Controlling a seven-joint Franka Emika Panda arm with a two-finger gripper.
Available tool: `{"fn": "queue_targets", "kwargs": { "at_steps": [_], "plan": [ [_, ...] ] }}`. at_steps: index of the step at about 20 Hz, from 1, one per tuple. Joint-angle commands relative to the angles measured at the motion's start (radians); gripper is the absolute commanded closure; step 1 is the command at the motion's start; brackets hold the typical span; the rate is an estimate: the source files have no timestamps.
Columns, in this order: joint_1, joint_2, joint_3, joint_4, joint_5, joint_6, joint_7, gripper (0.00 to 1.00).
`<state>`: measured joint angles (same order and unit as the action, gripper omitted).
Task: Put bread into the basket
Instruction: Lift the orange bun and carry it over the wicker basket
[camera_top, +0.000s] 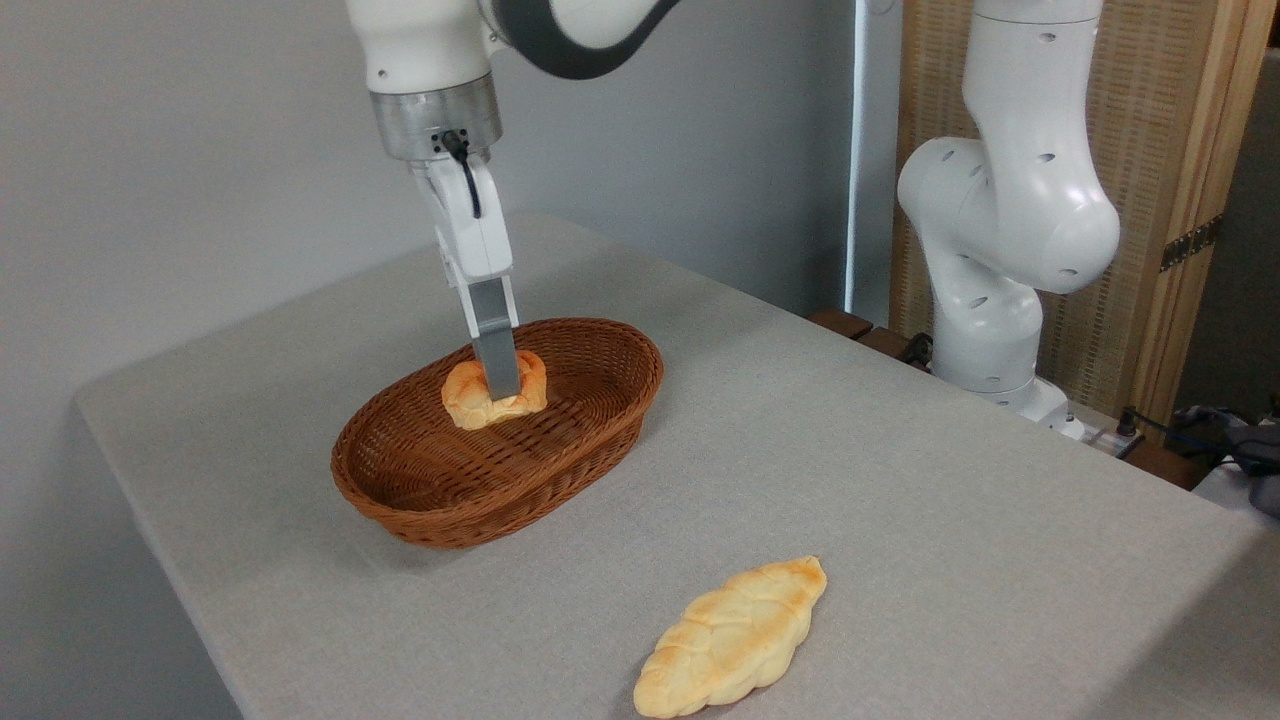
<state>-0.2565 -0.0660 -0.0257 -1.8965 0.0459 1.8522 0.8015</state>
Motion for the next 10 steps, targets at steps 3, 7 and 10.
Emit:
{"fn": "queue_targets", "kwargs": {
  "at_steps": [3,7,10],
  "plan": [
    [-0.003,0.045,-0.046,0.020,0.026,-0.015,-0.119,0.08],
    [-0.003,0.067,-0.051,0.020,0.014,-0.013,-0.119,0.00],
    [-0.004,0.069,-0.051,0.022,0.014,-0.013,-0.120,0.00]
  ]
}}
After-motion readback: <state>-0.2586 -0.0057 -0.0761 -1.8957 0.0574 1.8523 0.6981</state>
